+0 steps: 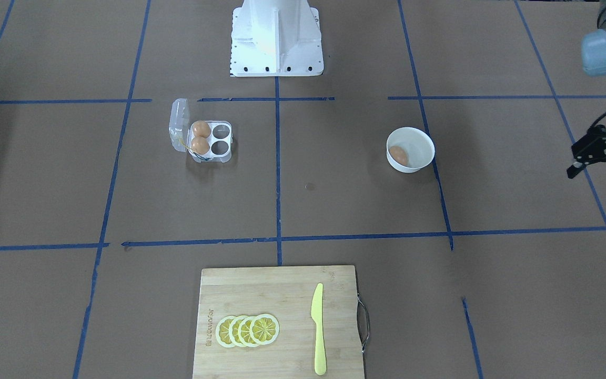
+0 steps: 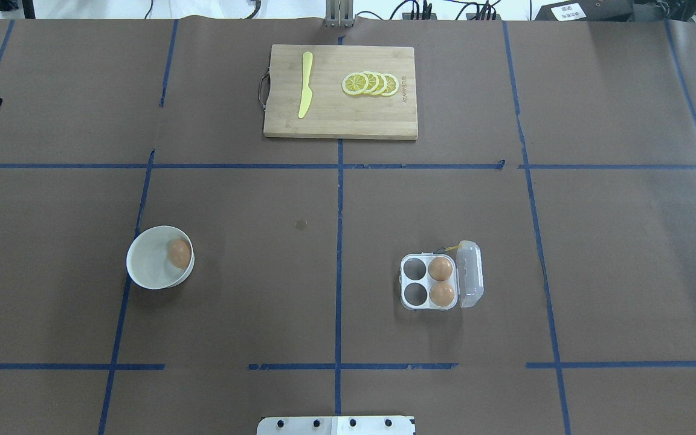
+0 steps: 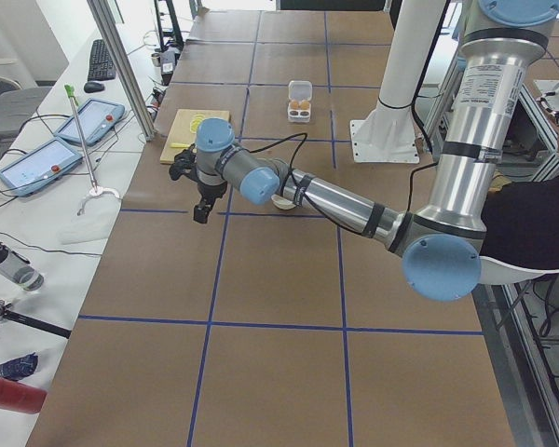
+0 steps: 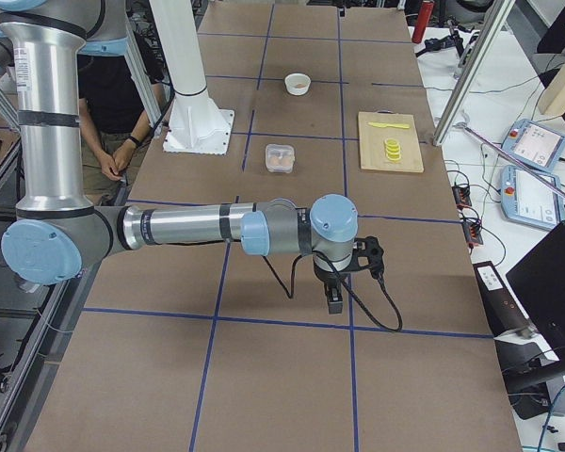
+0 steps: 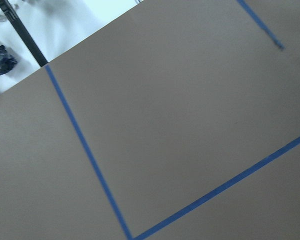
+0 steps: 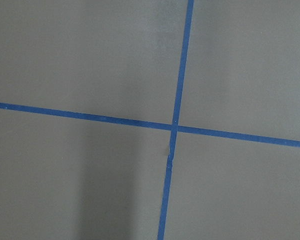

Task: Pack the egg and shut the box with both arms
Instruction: 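Move the left gripper over the brown egg in the white bowl, then lower the left gripper into the bowl and close on the egg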

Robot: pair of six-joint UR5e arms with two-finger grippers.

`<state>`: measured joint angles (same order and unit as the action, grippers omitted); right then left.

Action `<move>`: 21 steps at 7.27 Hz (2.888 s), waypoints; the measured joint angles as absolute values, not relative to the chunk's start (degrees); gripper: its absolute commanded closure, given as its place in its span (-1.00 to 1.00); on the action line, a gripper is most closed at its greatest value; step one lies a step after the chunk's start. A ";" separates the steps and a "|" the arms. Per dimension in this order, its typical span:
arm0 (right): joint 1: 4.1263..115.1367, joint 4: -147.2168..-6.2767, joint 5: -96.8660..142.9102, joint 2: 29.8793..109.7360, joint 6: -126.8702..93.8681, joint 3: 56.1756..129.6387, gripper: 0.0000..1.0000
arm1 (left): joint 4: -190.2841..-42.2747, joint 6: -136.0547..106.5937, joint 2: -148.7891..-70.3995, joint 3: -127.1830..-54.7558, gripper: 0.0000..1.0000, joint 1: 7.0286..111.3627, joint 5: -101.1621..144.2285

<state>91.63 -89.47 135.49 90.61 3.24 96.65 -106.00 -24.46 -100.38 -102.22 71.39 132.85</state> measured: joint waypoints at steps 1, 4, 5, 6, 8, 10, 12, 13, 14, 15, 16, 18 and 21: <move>91.63 -88.13 135.43 90.76 3.17 96.11 -1.00 | -106.51 -34.89 -100.38 -104.61 -1.00 67.93 132.82; 91.60 -86.41 135.49 90.43 0.44 96.10 -1.00 | -106.70 -60.46 -100.15 -110.34 -1.00 58.01 127.07; 91.61 -86.32 135.59 90.33 -0.23 96.29 -1.00 | -106.65 -67.79 -100.07 -111.60 -1.00 53.88 123.70; 91.62 -86.20 135.65 90.30 -0.48 96.37 -1.00 | -106.63 -74.62 -100.07 -112.33 -1.00 49.65 119.99; 91.61 -85.99 135.70 90.27 -0.60 96.44 -1.00 | -106.57 -84.13 -100.12 -112.89 -0.88 44.07 115.61; 91.59 -85.96 135.76 90.26 -0.67 96.47 -1.00 | -106.34 -88.28 -100.18 -112.53 -0.78 40.28 112.18; 91.58 -85.96 135.79 90.26 -0.66 96.46 -1.00 | -106.27 -89.54 -100.19 -112.34 -0.78 37.76 111.14; 91.58 -85.96 135.79 90.26 -0.68 96.43 -1.00 | -106.26 -89.83 -100.19 -112.09 -0.78 36.72 111.00; 91.58 -85.96 135.79 90.26 -0.69 96.40 -1.00 | -106.26 -89.94 -100.18 -111.77 -0.78 35.86 110.92; 91.58 -85.96 135.79 90.26 -0.70 96.36 -1.00 | -106.26 -89.98 -100.14 -111.46 -0.70 35.21 110.87; 91.58 -85.96 135.79 90.26 -0.69 96.34 -1.00 | -106.26 -89.99 -100.12 -111.05 -0.65 34.66 110.84; 91.58 -85.96 135.79 90.26 -0.68 96.34 -1.00 | -106.26 -89.98 -100.07 -110.33 -0.58 34.25 110.83; 91.58 -85.96 135.79 90.04 -0.70 96.40 -1.00 | -106.28 -89.58 -100.32 -108.79 -0.56 34.10 110.77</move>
<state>91.58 -85.96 135.79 90.04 -0.70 96.40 -106.28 -89.58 -100.32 -108.79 34.10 110.77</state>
